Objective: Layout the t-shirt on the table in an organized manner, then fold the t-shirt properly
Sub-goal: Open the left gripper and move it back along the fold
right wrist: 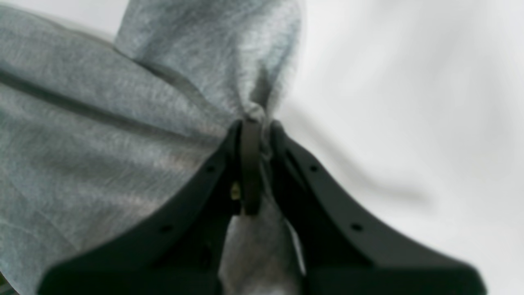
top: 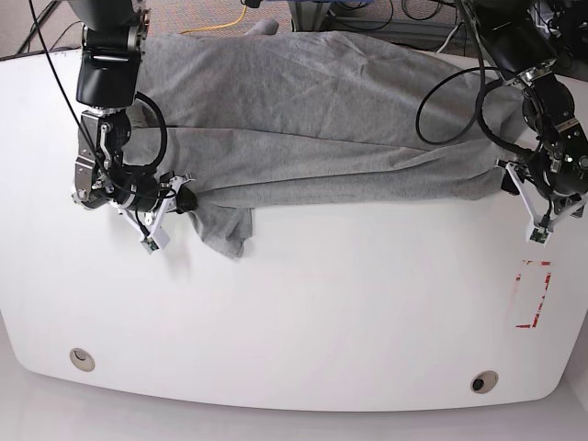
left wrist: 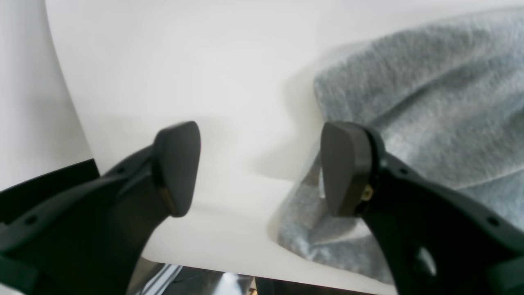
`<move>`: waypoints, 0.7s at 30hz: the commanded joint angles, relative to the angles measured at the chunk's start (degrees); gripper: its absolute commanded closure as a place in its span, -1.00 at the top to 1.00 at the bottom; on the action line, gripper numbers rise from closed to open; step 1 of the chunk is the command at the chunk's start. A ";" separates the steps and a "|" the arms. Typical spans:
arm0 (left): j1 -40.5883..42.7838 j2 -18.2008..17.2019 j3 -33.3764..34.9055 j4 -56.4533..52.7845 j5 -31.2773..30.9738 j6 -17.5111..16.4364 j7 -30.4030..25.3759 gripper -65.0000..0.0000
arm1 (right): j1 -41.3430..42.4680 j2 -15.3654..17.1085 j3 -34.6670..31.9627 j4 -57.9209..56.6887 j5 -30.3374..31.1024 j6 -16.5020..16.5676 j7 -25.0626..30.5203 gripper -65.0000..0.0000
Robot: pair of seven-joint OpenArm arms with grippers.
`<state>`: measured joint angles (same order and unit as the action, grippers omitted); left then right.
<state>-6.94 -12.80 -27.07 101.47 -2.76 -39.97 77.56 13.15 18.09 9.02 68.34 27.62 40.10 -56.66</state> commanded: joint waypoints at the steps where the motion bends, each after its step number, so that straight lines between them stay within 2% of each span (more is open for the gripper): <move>1: -3.04 -1.22 -1.02 0.20 -0.09 -0.03 -0.42 0.35 | 0.88 0.86 0.26 0.90 -0.06 -0.10 -0.08 -0.99; 7: -5.24 0.53 -3.92 -4.72 -0.18 -0.03 -0.42 0.35 | 0.79 0.59 0.26 0.90 -0.14 -0.10 -0.08 -0.99; 12: -5.24 0.62 -5.68 -8.06 -1.06 -0.03 0.73 0.35 | 0.79 0.51 0.26 0.90 -0.06 -0.10 -0.08 -0.99; 17: -5.06 0.18 -8.31 -11.32 -7.74 -0.03 2.44 0.34 | 0.79 0.51 0.26 0.90 -0.14 -0.10 -0.08 -0.99; 21: -1.37 0.09 -9.37 -11.32 -12.93 -0.03 2.44 0.34 | 0.79 0.51 0.26 0.90 -0.06 -0.10 -0.08 -0.99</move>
<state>-9.17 -11.90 -36.12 89.19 -13.98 -39.92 79.96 13.15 17.91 9.06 68.34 27.57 40.07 -56.64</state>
